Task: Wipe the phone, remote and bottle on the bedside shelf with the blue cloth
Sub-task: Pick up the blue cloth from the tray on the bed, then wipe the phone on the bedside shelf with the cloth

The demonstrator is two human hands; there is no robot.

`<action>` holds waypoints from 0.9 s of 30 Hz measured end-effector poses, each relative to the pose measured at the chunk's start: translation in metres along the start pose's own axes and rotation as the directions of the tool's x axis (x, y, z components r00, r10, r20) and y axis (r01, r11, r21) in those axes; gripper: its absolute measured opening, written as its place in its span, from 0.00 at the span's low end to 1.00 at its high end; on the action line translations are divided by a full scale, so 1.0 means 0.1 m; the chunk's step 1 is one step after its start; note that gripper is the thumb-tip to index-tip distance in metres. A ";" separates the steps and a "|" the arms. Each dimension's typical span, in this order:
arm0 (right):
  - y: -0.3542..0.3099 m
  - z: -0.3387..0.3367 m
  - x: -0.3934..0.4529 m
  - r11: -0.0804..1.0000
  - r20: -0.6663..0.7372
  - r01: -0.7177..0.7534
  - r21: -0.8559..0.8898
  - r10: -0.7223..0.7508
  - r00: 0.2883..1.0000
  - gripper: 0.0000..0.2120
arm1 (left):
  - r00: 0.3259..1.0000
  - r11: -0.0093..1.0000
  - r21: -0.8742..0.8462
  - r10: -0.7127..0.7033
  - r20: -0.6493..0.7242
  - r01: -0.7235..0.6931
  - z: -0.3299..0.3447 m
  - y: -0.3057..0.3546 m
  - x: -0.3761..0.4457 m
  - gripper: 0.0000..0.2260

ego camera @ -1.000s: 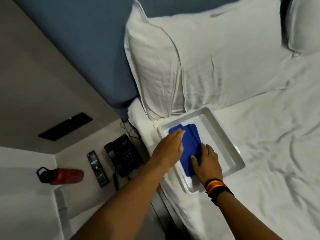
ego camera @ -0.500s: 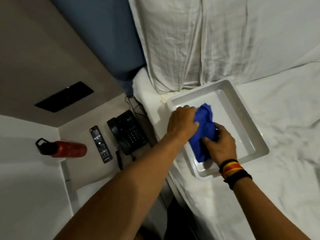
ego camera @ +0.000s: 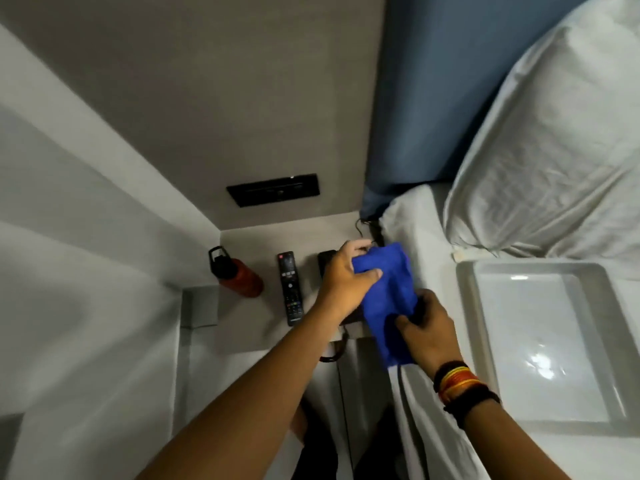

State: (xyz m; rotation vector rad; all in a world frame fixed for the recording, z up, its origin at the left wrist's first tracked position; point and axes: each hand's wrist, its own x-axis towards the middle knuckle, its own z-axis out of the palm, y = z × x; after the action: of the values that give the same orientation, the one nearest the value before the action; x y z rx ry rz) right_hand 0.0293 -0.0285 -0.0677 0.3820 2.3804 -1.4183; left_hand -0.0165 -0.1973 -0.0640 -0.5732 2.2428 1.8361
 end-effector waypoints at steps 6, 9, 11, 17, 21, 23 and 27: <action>0.07 0.76 0.04 0.972 0.246 -0.132 -0.197 0.179 0.952 0.17 | 0.989 0.990 -0.038 -0.140 -0.047 0.138 -0.70 -0.89 -0.01 0.21; 0.05 0.97 0.25 0.963 0.238 -0.116 -0.244 0.175 0.955 0.17 | 0.990 0.988 -0.070 -0.138 -0.030 0.136 -0.84 -1.06 0.25 0.21; -0.01 1.08 0.48 0.968 0.209 -0.113 -0.222 0.160 0.965 0.18 | 0.992 0.987 -0.110 -0.124 -0.040 0.119 -0.85 -1.08 0.51 0.22; -0.08 1.22 1.17 0.978 0.262 -0.086 -0.189 0.135 0.956 0.27 | 0.960 0.973 -0.228 -0.097 -0.264 0.036 -0.76 -1.11 1.02 0.23; 0.15 1.18 1.32 0.935 0.354 -0.222 -0.277 0.314 0.881 0.33 | 0.979 0.989 0.039 -0.135 -0.154 0.143 -0.58 -1.60 0.67 0.28; 0.24 1.19 1.33 0.926 0.256 -0.149 -0.348 0.247 0.935 0.28 | 0.992 0.952 0.290 -0.070 -0.110 0.099 -0.50 -1.94 0.37 0.28; 0.23 1.37 1.56 0.802 0.202 0.320 -0.504 -0.251 0.947 0.28 | 0.993 0.664 0.740 0.049 0.103 -0.110 -0.32 -2.45 0.13 0.36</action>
State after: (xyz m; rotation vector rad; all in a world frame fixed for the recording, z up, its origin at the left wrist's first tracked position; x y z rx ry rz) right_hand -0.0820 -0.1309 -0.2124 -0.2191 2.6650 -0.7814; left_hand 0.0746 -0.2697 -0.2821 -0.2337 2.6948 0.7606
